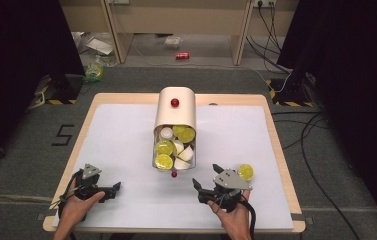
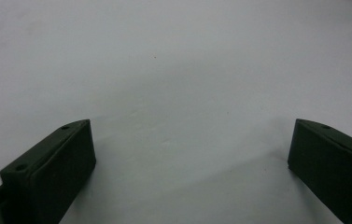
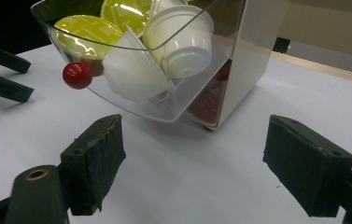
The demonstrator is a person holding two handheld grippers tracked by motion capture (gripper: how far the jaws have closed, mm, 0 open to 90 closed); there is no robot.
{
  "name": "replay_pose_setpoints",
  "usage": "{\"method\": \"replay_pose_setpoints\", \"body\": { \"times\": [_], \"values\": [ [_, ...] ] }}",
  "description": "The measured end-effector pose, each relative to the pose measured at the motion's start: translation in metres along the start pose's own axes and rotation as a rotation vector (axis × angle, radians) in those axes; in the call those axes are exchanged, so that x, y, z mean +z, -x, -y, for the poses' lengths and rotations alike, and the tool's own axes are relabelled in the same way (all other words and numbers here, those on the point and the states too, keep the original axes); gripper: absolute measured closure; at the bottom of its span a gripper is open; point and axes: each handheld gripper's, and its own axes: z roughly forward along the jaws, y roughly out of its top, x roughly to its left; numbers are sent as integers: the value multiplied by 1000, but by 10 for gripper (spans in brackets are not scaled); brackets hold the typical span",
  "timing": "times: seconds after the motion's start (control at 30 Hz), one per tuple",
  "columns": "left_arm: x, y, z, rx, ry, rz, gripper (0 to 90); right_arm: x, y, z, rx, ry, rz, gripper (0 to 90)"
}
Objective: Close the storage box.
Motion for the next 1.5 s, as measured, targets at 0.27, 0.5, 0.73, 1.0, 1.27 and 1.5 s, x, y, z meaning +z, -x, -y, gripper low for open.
{"method": "replay_pose_setpoints", "body": {
  "times": [0.27,0.5,0.73,1.0,1.27,1.5],
  "values": [
    [0,0,0,0,0,0,2,12,-5,-2,-30,-7,3,208],
    [0,0,0,0,0,0,2,18,-5,-2,-33,-9,18,213],
    [0,0,0,0,0,1,2,23,-1,-3,-31,-5,36,221],
    [0,0,0,0,0,1,2,28,-4,-6,-44,-9,27,188],
    [0,0,0,0,0,1,2,30,-6,-8,-47,-12,30,161],
    [0,0,0,0,0,0,2,30,-7,-10,-56,-6,38,153]
  ]
}}
